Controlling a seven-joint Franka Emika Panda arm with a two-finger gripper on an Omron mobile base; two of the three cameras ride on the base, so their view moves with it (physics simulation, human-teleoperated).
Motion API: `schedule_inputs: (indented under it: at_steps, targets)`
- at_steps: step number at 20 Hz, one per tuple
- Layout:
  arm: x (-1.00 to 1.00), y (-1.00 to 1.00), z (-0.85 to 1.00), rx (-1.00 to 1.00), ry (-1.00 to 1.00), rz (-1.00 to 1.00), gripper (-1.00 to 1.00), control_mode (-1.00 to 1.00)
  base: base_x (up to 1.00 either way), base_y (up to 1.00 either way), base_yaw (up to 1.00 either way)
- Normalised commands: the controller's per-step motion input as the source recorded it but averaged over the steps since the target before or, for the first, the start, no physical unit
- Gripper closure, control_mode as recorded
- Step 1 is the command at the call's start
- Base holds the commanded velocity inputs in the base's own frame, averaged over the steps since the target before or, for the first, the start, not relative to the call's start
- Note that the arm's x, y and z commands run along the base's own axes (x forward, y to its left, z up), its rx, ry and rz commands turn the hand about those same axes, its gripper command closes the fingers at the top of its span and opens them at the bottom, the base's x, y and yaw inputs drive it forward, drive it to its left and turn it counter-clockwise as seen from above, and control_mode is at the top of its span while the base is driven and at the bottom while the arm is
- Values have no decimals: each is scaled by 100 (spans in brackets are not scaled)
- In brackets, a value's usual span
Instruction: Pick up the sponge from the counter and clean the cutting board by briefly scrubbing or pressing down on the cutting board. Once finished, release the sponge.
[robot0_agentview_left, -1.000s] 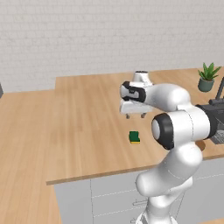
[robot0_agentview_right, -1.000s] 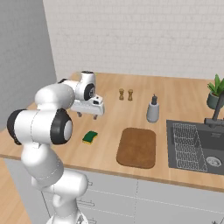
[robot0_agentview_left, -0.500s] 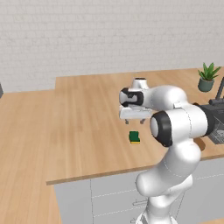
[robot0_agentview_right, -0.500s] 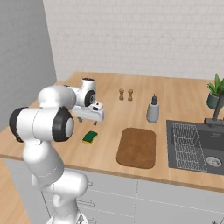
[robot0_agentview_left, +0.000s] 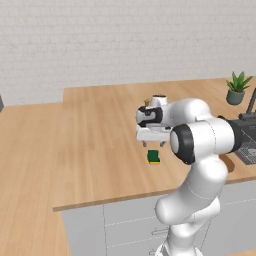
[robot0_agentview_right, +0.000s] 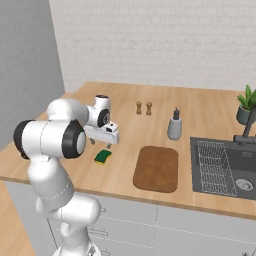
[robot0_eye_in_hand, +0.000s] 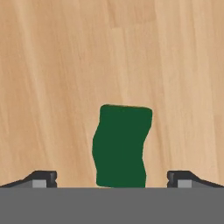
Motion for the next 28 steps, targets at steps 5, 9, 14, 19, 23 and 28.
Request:
schedule_inputs:
  at_steps: [5,9,14,19,23,28]
  targets:
    - [-1,0,-22,0,5,-5,-100,-100,0,0,0]
    - [-14,0,-14,0,6,-6,-100,-100,0,0,0]
    - [-21,-2,0,0,5,-1,-100,-100,0,0,0]
    - [-21,-2,0,0,11,0,-100,-100,0,0,0]
    - [-4,0,-3,0,3,0,-100,-100,0,0,0]
    - [25,0,-1,0,0,0,-100,-100,0,0,0]
